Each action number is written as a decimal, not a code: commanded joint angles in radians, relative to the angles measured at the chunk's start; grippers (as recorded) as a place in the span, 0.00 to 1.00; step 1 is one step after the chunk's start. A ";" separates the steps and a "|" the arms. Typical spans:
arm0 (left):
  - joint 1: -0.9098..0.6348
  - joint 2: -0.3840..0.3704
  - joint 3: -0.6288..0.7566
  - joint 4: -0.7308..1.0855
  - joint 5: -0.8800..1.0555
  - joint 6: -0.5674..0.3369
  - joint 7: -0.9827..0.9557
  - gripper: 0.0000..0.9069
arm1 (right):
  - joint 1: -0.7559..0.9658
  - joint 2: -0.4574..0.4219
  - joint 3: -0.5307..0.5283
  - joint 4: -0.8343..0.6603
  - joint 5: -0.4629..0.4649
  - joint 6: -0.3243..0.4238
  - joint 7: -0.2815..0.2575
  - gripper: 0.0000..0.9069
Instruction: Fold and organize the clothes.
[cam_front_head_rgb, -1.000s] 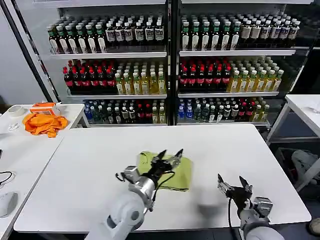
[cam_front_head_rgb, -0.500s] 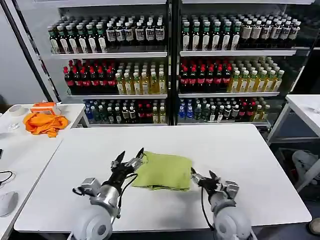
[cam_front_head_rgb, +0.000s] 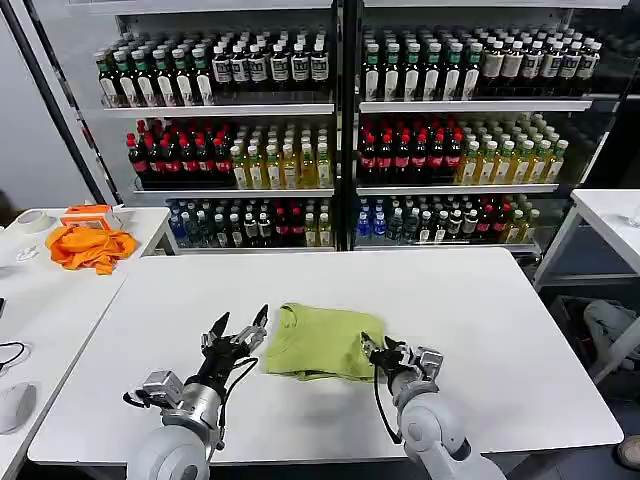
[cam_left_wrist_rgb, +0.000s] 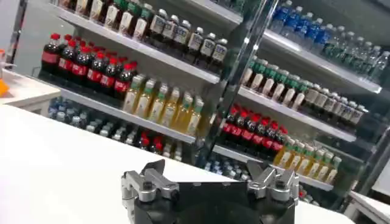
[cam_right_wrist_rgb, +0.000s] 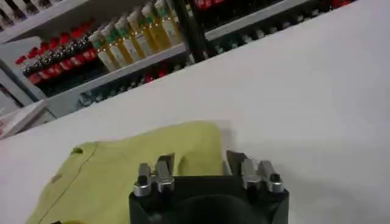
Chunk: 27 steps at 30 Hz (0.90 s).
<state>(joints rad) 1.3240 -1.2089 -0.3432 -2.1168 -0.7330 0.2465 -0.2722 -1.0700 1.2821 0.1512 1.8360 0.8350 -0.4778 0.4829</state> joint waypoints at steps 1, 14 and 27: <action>0.030 0.006 -0.025 -0.010 0.009 -0.006 -0.001 1.00 | 0.046 0.007 -0.033 -0.047 0.035 -0.001 0.019 0.00; 0.036 -0.001 -0.024 -0.014 0.007 -0.008 -0.001 1.00 | 0.070 -0.070 0.021 -0.063 -0.027 -0.013 -0.016 0.00; 0.024 -0.009 -0.003 -0.001 0.026 -0.008 0.003 1.00 | 0.070 -0.195 0.117 -0.067 -0.121 -0.038 -0.145 1.00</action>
<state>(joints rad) 1.3494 -1.2140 -0.3520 -2.1267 -0.7170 0.2390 -0.2708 -1.0138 1.1616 0.2209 1.7809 0.7851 -0.5037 0.4235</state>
